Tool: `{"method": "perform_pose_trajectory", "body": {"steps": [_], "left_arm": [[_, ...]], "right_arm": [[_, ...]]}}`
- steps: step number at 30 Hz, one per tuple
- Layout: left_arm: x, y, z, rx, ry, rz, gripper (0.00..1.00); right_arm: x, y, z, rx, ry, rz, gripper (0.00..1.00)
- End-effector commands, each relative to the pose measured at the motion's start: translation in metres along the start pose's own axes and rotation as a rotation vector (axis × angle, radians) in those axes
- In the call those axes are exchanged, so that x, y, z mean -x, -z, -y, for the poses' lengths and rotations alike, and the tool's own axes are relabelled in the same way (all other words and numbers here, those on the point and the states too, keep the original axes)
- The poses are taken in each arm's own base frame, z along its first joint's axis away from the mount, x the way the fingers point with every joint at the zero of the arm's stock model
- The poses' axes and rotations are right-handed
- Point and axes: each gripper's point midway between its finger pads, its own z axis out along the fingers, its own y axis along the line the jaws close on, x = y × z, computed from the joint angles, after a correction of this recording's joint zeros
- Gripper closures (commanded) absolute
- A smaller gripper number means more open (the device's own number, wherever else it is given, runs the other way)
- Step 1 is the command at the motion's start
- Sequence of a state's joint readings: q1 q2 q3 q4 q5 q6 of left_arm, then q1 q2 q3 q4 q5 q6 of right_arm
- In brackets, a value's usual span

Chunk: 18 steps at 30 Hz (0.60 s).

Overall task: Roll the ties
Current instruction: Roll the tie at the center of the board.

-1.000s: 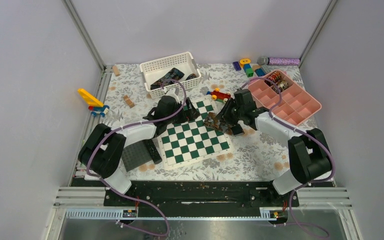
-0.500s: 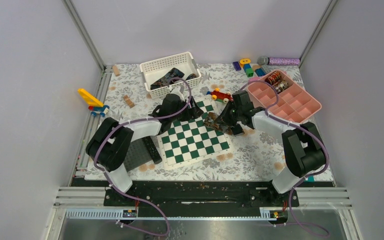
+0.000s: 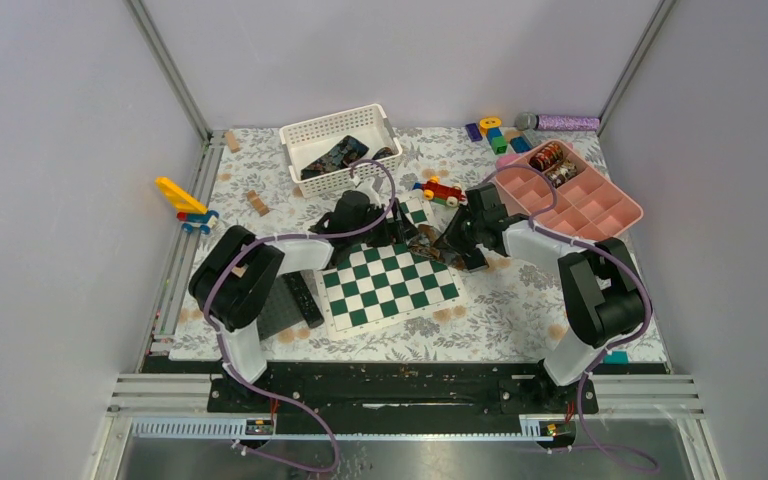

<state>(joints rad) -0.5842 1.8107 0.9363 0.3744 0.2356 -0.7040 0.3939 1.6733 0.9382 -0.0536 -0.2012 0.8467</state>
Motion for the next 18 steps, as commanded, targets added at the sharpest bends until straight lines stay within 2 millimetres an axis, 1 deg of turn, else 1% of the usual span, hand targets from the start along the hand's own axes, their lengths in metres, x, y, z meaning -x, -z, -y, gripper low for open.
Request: {"method": "perform_pose_trajectory", "body": {"steps": [1,6,10,18], "left_arm": [[0.015,-0.008,0.034,-0.139,-0.052,0.042,0.20],[0.009,-0.011,0.041,-0.177,-0.062,0.028,0.19],[0.004,-0.015,0.043,-0.187,-0.065,0.014,0.20],[-0.007,-0.021,0.040,-0.195,-0.063,-0.008,0.25]], "right_arm": [[0.005,-0.004,0.010,-0.028,-0.023,0.015,0.84],[0.002,-0.005,0.015,-0.043,-0.025,0.000,0.86],[0.000,-0.005,0.020,-0.059,-0.029,-0.003,0.87],[-0.002,-0.005,0.030,-0.091,-0.036,-0.014,0.89]]}}
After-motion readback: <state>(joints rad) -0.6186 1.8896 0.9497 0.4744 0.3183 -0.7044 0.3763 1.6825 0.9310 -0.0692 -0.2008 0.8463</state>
